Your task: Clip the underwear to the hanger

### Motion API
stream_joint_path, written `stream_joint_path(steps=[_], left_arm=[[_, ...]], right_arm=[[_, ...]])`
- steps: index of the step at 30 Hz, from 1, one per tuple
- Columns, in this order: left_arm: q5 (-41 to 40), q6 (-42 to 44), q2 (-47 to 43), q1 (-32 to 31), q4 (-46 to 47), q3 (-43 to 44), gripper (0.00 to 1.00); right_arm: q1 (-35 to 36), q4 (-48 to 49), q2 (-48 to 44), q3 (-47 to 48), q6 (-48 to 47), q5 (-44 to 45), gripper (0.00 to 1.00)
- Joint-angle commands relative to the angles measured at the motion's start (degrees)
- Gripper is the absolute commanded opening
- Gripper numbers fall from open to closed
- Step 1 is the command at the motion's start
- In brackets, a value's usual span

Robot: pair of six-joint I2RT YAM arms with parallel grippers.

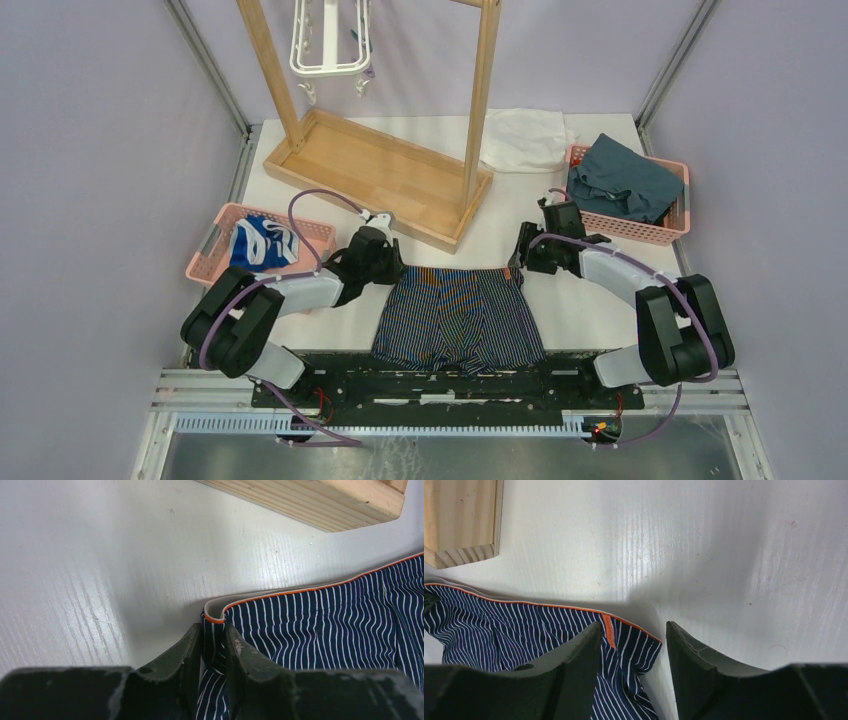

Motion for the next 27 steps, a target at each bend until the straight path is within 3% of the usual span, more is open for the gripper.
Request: stream_joint_path(steps=[1, 8, 15, 22, 27], left_arm=[[0.2, 2.0, 0.6, 0.3, 0.0, 1.6, 0.32], [0.6, 1.6, -0.2, 0.4, 0.6, -0.3, 0.36], [0.5, 1.2, -0.9, 0.3, 0.5, -1.0, 0.17], [1.2, 0.8, -2.7, 0.4, -0.8, 0.0, 0.03], [1.9, 0.9, -4.9, 0.4, -1.9, 0.5, 0.03]], right_arm=[[-0.4, -1.8, -1.1, 2.2, 0.1, -0.9, 0.61], [-0.4, -2.9, -3.6, -0.7, 3.5, -1.0, 0.62], [-0.4, -1.2, -0.1, -1.2, 4.4, -2.1, 0.55], [-0.4, 2.3, 0.3, -1.2, 5.4, -3.2, 0.35], [-0.3, 6.0, -4.9, -1.6, 4.3, -5.8, 0.19]])
